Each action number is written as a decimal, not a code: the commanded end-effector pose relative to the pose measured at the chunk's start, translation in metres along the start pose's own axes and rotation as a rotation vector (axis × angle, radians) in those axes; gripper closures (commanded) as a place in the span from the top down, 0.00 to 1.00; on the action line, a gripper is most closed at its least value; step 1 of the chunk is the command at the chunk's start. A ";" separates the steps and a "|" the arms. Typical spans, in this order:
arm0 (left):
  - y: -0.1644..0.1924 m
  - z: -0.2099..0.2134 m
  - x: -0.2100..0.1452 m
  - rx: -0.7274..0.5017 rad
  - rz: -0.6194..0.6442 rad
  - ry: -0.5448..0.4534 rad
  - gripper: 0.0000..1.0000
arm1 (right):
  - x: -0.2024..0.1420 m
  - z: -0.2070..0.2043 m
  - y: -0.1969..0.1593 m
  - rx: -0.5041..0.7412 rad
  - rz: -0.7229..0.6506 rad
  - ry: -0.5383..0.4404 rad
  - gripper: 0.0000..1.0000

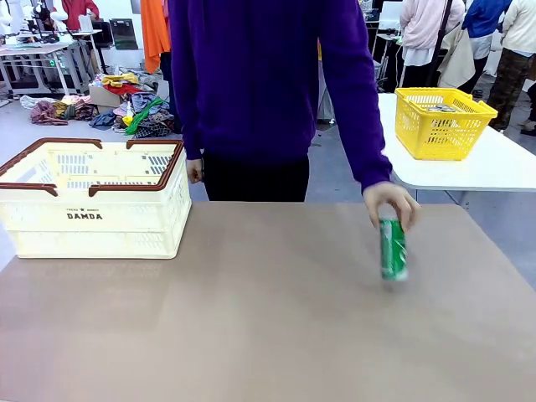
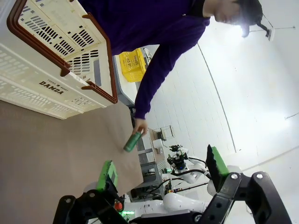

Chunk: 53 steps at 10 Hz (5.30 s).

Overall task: Place the drinks into the Shopping basket.
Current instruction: Pick up one drink and place it into the Shopping basket.

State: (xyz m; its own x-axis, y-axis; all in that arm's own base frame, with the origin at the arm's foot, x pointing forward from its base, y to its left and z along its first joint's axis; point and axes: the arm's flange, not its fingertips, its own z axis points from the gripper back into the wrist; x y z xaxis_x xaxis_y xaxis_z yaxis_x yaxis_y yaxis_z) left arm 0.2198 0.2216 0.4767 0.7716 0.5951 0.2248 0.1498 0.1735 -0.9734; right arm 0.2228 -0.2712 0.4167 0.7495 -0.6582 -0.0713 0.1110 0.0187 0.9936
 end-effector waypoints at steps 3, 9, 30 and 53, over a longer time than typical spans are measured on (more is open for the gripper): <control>-0.001 0.003 -0.001 0.005 -0.009 0.016 1.00 | -0.001 0.002 0.005 0.001 -0.013 0.004 1.00; -0.001 0.003 -0.001 0.005 -0.009 0.016 1.00 | -0.001 0.002 0.005 0.001 -0.013 0.004 1.00; -0.001 0.003 -0.001 0.005 -0.009 0.016 1.00 | -0.083 -0.353 0.028 -1.209 0.805 0.500 1.00; -0.001 0.003 -0.001 0.005 -0.009 0.016 1.00 | 0.011 -0.121 -0.075 -0.834 0.302 0.455 0.00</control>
State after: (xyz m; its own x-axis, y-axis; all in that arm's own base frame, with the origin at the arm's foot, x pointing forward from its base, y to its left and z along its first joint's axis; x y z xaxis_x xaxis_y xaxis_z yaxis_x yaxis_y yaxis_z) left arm 0.2202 0.2220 0.4769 0.7723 0.5945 0.2238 0.1474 0.1749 -0.9735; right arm 0.3024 -0.1983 0.3383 0.9766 -0.2134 -0.0285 0.1896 0.7900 0.5830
